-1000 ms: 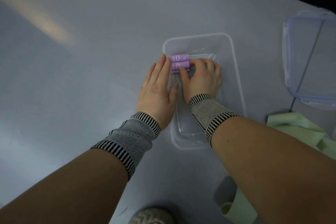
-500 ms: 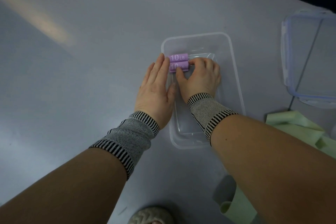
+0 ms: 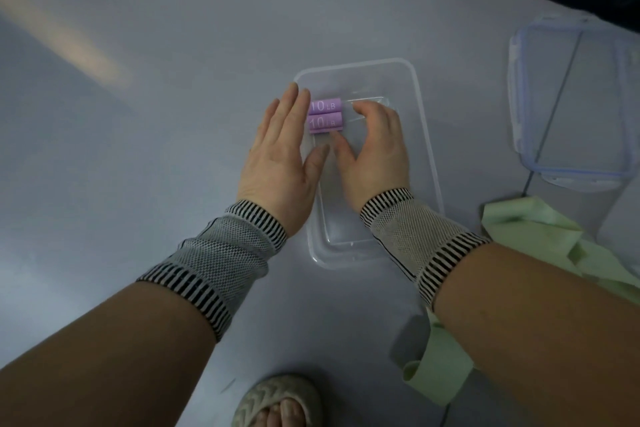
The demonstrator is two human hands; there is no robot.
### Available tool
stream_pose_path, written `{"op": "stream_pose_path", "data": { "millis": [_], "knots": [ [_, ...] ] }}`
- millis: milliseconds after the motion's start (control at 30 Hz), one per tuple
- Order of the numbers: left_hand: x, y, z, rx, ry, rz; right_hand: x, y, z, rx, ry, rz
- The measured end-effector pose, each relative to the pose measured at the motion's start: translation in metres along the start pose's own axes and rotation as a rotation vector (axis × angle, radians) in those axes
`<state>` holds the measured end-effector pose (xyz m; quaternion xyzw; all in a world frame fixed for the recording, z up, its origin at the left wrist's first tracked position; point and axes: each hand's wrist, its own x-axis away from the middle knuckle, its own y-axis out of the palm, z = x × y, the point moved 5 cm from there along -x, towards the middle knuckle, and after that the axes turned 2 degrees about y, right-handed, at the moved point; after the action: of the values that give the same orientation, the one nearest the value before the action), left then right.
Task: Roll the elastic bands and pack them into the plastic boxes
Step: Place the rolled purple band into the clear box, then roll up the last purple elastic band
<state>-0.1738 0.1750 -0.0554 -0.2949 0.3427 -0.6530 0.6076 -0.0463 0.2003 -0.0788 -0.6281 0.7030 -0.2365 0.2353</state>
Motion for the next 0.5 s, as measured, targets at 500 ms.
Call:
{"op": "stream_pose_path", "data": {
  "millis": [500],
  "knots": [
    [0.093,0.044,0.169,-0.013,0.357,-0.044,0.141,-0.189,0.062,0.454,-0.126,-0.09]
  ]
}}
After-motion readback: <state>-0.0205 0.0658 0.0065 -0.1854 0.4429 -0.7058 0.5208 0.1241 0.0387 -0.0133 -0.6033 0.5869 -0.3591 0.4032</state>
